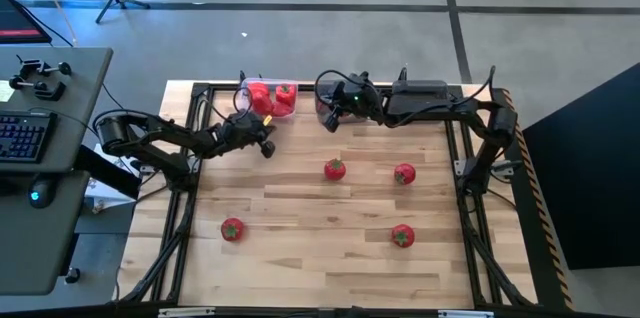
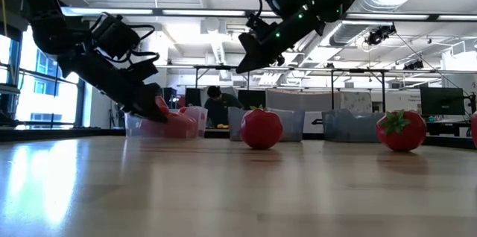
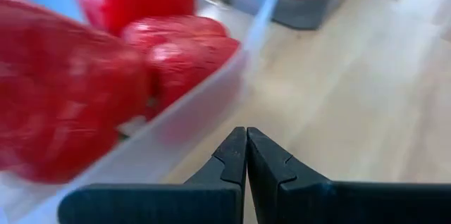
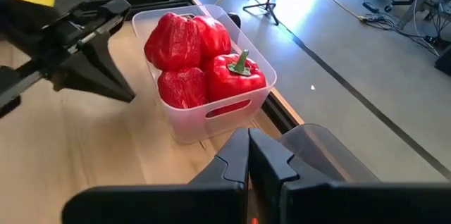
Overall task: Sort produce into baskets
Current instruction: Adjust the transparent bin
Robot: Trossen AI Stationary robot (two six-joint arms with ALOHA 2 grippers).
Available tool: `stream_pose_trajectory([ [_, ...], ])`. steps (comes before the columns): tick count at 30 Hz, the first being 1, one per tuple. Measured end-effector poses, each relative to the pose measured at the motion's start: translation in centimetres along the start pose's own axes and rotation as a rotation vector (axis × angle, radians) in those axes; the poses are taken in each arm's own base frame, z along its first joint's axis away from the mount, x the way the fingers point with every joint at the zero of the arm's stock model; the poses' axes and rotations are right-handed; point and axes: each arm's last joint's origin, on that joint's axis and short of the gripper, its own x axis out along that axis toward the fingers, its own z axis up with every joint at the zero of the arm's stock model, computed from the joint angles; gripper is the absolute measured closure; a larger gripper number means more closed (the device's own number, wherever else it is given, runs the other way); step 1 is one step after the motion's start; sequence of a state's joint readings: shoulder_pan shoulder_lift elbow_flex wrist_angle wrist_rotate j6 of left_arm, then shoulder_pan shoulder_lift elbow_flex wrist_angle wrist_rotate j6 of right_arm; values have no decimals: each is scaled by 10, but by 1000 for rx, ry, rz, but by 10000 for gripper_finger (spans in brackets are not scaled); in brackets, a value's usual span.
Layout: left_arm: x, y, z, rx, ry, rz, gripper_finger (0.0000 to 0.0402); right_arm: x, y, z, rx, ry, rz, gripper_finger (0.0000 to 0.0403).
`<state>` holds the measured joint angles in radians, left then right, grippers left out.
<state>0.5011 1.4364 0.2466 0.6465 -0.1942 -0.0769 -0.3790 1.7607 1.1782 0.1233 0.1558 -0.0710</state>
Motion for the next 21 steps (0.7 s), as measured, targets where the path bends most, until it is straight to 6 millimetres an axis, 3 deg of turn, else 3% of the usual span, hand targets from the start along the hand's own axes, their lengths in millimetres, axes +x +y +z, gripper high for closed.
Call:
stream_pose_trajectory([
  [9, 1, 7, 1, -15, -7, 52, 402, -2, 0, 0, -23, 17, 3, 403],
  [21, 2, 10, 2, 26, -6, 4, 402, -38, 11, 5, -90, 146, 43, 403],
])
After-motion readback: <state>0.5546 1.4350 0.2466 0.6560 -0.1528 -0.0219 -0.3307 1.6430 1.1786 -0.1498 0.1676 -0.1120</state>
